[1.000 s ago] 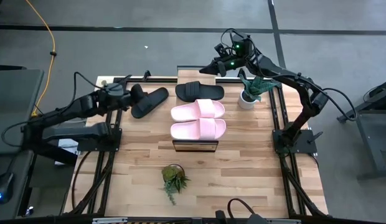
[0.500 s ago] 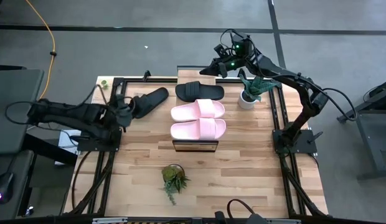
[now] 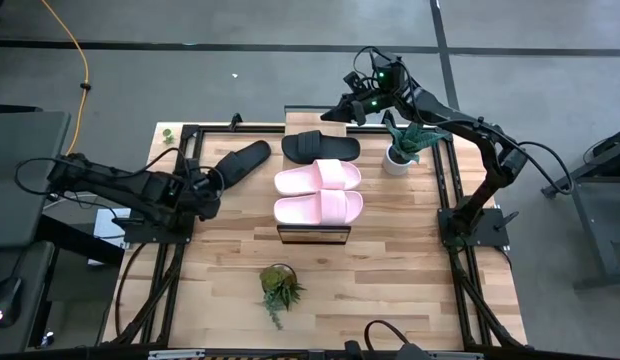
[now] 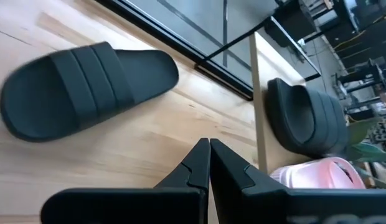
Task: Pick and place slides into the shelf
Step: Put the black slide on the shelf
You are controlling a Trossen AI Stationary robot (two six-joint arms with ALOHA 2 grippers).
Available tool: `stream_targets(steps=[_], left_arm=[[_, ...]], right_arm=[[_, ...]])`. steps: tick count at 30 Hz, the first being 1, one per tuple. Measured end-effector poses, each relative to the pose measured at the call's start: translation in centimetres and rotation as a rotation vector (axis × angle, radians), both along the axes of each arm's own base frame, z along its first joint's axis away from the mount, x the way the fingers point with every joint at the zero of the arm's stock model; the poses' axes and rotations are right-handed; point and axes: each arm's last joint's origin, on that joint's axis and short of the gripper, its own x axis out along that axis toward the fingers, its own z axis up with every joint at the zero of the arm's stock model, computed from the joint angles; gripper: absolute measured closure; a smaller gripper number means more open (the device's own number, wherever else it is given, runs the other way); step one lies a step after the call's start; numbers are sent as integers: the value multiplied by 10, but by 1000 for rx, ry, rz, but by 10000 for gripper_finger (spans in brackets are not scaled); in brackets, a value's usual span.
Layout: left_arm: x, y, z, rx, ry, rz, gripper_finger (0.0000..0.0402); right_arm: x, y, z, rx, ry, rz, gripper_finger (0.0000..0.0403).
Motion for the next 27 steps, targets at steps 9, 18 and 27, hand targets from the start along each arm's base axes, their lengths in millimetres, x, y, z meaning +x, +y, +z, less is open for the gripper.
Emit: stream_targets(steps=[9, 18, 27], left_arm=[[-12, 1, -8, -71, 13, 143, 401], [0, 0, -8, -40, -24, 118, 322], [6, -1, -43, -98, -167, 150, 238]], right_arm=[[0, 0, 0, -6, -1, -3, 402], [0, 0, 0, -7, -2, 0, 402], [0, 0, 0, -3, -2, 6, 402]])
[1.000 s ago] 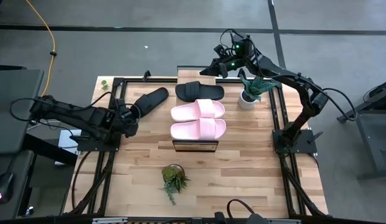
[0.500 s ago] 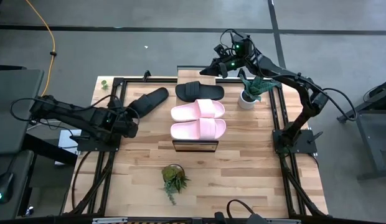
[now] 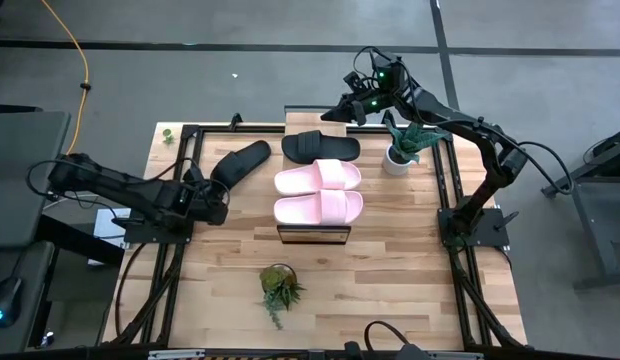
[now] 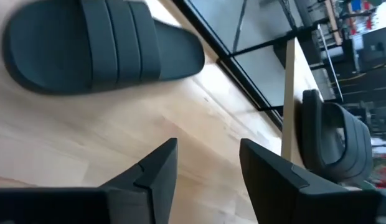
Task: Pick and place slides into the shelf
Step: Put the black slide on the shelf
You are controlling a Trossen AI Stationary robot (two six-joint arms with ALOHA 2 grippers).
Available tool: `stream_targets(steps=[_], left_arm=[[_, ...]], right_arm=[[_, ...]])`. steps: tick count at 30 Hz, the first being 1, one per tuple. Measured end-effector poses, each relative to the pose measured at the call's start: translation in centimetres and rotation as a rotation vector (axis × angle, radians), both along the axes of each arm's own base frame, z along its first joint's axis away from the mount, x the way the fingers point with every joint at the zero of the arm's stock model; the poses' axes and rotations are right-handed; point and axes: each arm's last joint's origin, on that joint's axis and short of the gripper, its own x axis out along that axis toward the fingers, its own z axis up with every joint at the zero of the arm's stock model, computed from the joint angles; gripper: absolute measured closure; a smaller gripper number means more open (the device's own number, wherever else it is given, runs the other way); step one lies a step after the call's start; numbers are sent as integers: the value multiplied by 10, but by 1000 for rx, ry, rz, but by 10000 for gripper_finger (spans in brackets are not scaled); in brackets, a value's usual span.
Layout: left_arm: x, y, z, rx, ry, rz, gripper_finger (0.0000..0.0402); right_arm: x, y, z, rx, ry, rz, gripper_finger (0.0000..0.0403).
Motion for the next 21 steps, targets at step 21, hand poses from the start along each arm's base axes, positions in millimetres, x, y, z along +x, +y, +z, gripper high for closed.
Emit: stream_targets(steps=[21], left_arm=[[-24, 3, -63, 4, 89, 24, 275]], right_arm=[[10, 14, 0, 59, 20, 27, 402]])
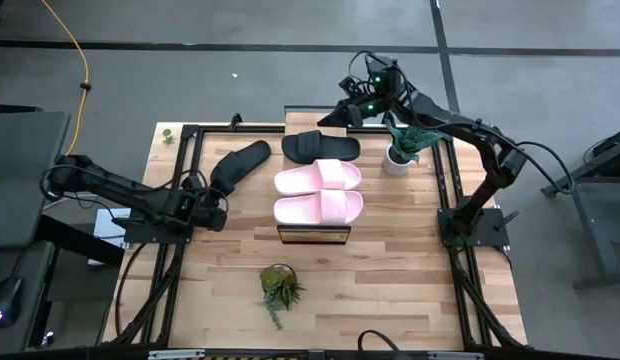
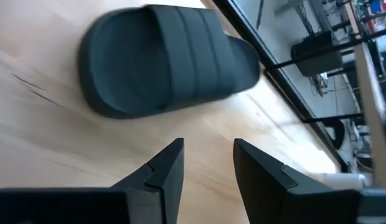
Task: Pick and place slides into the shelf
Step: Put the black slide on the shelf
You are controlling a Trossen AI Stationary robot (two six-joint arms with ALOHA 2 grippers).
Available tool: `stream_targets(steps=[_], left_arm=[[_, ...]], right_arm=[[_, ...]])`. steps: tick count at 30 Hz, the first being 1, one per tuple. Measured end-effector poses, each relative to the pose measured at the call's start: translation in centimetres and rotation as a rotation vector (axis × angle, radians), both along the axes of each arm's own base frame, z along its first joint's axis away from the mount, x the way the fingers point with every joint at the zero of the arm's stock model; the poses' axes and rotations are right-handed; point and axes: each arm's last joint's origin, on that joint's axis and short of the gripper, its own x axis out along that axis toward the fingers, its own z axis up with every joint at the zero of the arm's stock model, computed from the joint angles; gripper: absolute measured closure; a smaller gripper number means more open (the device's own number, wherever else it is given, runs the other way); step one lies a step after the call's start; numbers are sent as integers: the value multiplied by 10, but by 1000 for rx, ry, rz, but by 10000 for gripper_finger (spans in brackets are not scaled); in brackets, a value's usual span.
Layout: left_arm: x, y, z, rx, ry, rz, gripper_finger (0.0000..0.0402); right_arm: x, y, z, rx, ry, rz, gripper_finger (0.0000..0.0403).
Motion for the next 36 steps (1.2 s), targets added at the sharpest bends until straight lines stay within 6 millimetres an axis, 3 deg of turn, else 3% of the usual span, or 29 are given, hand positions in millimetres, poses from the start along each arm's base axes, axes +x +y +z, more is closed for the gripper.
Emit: stream_targets(steps=[5, 13, 19, 36], left_arm=[[-6, 1, -12, -1, 22, 6, 275], [-7, 2, -12, 59, 30, 24, 275], [-8, 3, -12, 93, 38, 39, 275], [1, 30, -11, -18, 106, 55, 275]], right_arm=[[7, 10, 0, 4, 6, 13, 402], [15, 23, 0, 2, 9, 34, 402], [16, 24, 0, 5, 10, 34, 402], [16, 24, 0, 14, 13, 33, 402]])
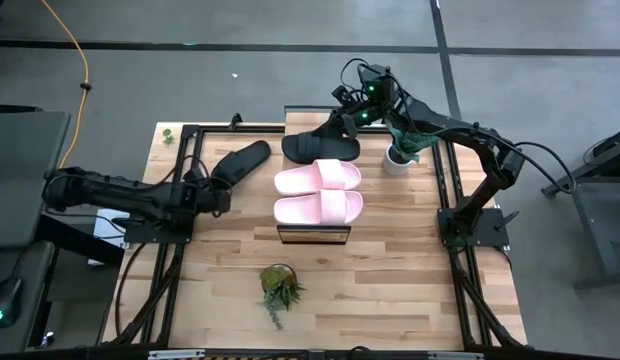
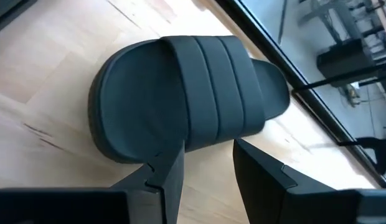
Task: Pick and place slides into the shelf
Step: Put the black slide on the shelf
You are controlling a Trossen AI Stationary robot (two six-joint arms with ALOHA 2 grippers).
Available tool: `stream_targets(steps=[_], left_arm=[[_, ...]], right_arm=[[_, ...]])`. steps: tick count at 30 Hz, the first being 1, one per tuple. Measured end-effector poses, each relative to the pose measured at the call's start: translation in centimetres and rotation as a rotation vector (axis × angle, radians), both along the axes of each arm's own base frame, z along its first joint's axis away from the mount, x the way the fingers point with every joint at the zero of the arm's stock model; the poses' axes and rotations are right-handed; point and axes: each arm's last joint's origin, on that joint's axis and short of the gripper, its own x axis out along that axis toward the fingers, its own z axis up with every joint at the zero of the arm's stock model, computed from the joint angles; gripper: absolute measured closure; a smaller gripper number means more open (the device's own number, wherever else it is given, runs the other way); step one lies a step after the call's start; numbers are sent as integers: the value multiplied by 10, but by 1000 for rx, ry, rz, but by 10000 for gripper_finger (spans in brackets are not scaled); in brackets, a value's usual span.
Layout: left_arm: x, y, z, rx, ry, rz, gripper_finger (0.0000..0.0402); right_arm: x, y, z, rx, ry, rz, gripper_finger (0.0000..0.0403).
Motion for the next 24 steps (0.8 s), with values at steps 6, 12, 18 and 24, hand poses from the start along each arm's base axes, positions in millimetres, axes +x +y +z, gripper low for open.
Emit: stream_targets(steps=[6, 12, 18, 24], left_arm=[[2, 9, 2, 15, 4, 9, 275], [2, 19, 3, -23, 33, -22, 275], [0, 26, 3, -47, 37, -18, 275], [-2, 29, 3, -58, 47, -8, 275]], right_arm=[[0, 0, 0, 0, 0, 2, 402], [2, 4, 0, -3, -1, 13, 402], [3, 6, 0, -4, 0, 13, 402], [3, 6, 0, -2, 0, 13, 402]])
